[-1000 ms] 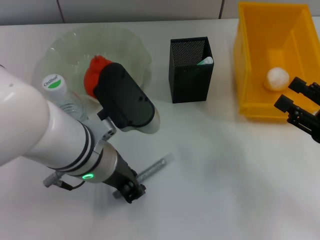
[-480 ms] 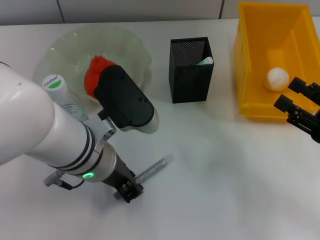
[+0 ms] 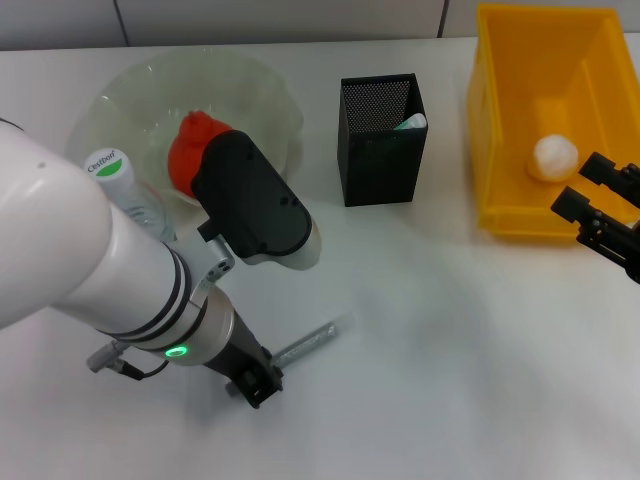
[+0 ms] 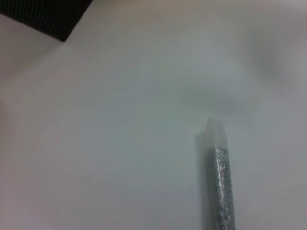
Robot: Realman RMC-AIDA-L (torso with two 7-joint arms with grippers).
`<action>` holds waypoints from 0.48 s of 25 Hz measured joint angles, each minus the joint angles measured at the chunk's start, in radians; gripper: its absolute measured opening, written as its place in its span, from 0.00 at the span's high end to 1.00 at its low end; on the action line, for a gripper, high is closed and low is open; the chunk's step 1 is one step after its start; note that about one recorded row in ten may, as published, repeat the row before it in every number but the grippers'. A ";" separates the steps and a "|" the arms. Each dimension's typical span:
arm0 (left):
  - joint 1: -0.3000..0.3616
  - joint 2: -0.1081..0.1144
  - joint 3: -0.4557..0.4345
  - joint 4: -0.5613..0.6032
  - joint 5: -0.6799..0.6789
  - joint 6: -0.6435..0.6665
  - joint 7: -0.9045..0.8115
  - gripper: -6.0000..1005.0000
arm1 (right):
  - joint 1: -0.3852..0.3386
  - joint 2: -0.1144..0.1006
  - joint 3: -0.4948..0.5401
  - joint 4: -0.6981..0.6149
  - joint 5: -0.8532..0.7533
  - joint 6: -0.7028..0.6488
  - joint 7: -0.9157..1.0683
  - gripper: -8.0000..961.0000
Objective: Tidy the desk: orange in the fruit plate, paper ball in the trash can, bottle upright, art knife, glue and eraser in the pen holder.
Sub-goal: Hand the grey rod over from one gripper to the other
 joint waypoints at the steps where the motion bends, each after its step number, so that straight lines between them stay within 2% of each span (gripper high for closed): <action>1: 0.000 0.000 0.000 0.000 0.000 0.000 0.000 0.82 | 0.000 0.000 0.000 0.000 0.000 0.000 0.000 0.25; 4: 0.014 0.000 -0.011 0.038 -0.006 0.000 0.003 0.83 | -0.008 0.001 0.013 0.000 0.010 -0.026 0.004 0.25; 5: 0.036 0.001 -0.031 0.082 -0.017 -0.007 0.018 0.82 | -0.010 0.001 0.024 0.000 0.014 -0.040 0.008 0.25; 8: 0.071 0.001 -0.068 0.139 -0.054 -0.029 0.054 0.82 | -0.012 0.002 0.094 0.005 0.022 -0.096 0.045 0.25; 10: 0.115 0.003 -0.106 0.186 -0.111 -0.086 0.096 0.81 | -0.012 0.002 0.179 0.022 0.023 -0.162 0.087 0.25; 12: 0.173 0.005 -0.134 0.220 -0.170 -0.192 0.154 0.81 | -0.012 0.002 0.202 0.030 0.023 -0.183 0.099 0.25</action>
